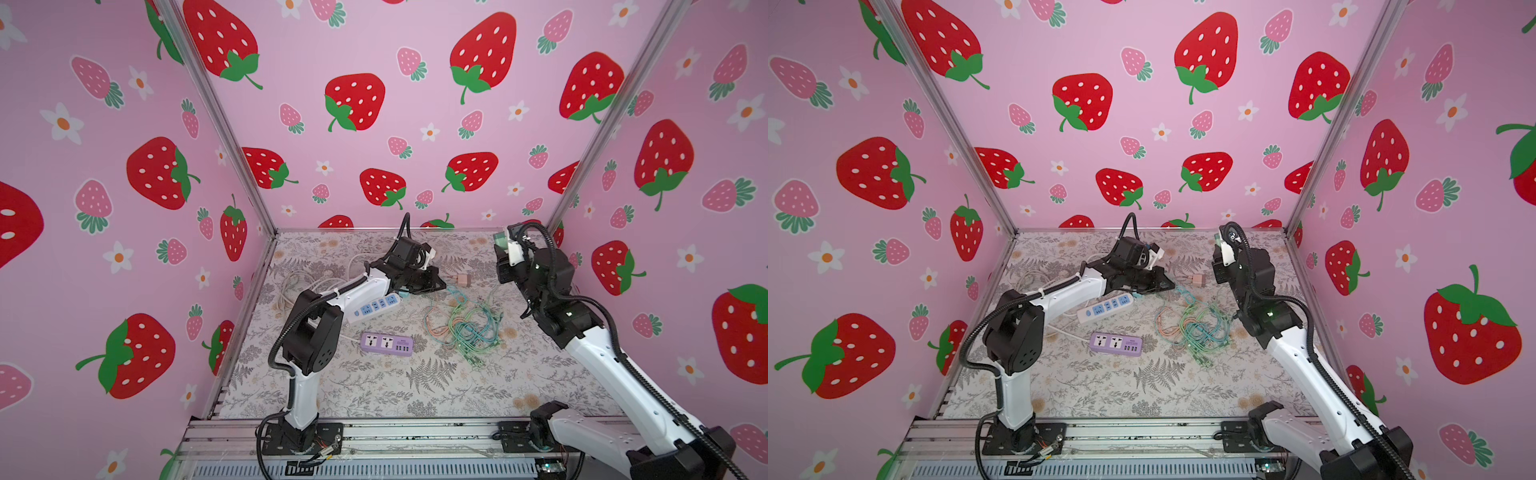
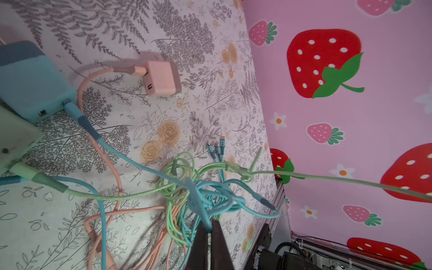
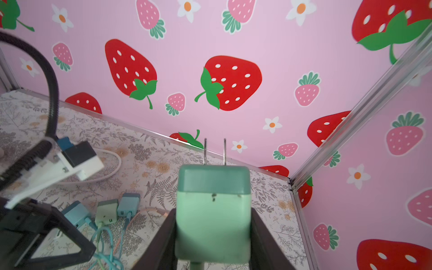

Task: Insert plugs into power strip
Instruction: Pull the power cord.

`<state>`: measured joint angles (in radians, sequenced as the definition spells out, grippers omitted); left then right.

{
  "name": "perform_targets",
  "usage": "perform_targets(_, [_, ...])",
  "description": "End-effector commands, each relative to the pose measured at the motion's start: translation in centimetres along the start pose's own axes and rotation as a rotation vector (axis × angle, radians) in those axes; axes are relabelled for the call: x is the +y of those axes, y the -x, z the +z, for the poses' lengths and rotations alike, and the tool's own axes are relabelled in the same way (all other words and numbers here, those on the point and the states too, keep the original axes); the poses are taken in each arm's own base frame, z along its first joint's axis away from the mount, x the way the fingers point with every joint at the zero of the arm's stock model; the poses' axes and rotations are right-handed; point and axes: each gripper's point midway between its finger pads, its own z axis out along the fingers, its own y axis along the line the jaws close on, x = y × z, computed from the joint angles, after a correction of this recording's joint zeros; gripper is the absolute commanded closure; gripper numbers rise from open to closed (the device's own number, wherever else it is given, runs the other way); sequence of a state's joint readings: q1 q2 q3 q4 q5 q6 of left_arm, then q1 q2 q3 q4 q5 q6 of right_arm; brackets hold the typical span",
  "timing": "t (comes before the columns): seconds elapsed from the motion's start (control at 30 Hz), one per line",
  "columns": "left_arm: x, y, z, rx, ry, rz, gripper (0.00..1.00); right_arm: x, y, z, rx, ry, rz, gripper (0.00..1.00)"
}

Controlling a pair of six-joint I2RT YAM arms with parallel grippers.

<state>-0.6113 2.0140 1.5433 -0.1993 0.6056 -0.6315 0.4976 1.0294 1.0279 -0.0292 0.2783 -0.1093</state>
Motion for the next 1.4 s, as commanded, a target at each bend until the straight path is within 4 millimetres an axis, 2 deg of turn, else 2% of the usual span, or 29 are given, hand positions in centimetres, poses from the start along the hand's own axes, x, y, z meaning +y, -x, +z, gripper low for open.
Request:
perform_targets(0.0, [1.0, -0.5, 1.5, 0.042, 0.000, -0.012, 1.00, -3.6, 8.2, -4.4, -0.250, -0.087, 0.079, 0.81])
perform_targets(0.07, [1.7, -0.6, 2.0, 0.048, 0.012, -0.019, 1.00, -4.3, 10.2, -5.9, -0.307, -0.086, 0.087, 0.81])
perform_targets(0.13, [2.5, -0.8, 2.5, 0.056, 0.032, -0.027, 1.00, -4.4, 11.5, -6.6, -0.344, -0.078, 0.084, 0.81])
perform_targets(0.17, [2.8, -0.9, 2.7, 0.061, 0.041, -0.032, 1.00, -5.1, 12.8, -8.2, -0.389, -0.081, 0.090, 0.81])
perform_targets(0.2, [3.1, -1.0, 2.9, 0.065, 0.049, -0.035, 1.00, -5.2, 13.5, -8.7, -0.407, -0.078, 0.086, 0.80])
perform_targets(0.53, [5.6, -1.9, 4.3, 0.089, 0.104, -0.063, 1.00, -6.3, 17.9, -11.3, -0.505, -0.082, 0.036, 0.81])
perform_targets(0.73, [6.0, -2.0, 4.7, 0.097, 0.113, -0.068, 1.00, -8.5, 20.6, -13.7, -0.573, -0.174, 0.005, 0.81])
perform_targets(0.77, [6.1, -2.0, 4.7, 0.097, 0.115, -0.069, 1.00, -8.2, 20.6, -12.6, -0.554, -0.172, -0.007, 0.81])
perform_targets(0.97, [6.2, -1.7, 4.9, 0.093, 0.117, -0.072, 1.00, -8.0, 22.4, -13.4, -0.579, -0.128, -0.014, 0.81])
perform_targets(1.1, [5.3, -0.9, 4.7, 0.079, 0.100, -0.057, 1.00, -5.5, 21.8, -12.4, -0.522, 0.020, -0.027, 0.80])
perform_targets(1.13, [4.9, -0.7, 4.5, 0.075, 0.092, -0.052, 0.96, -4.7, 21.5, -12.2, -0.501, 0.066, -0.032, 0.80])
perform_targets(1.27, [2.5, 1.1, 2.8, 0.037, 0.043, -0.020, 0.61, -1.0, 19.2, -11.1, -0.406, 0.261, -0.041, 0.80])
perform_targets(1.37, [0.7, 2.3, 0.5, -0.001, 0.024, 0.006, 0.45, 1.3, 17.0, -10.6, -0.356, 0.379, -0.030, 0.80])
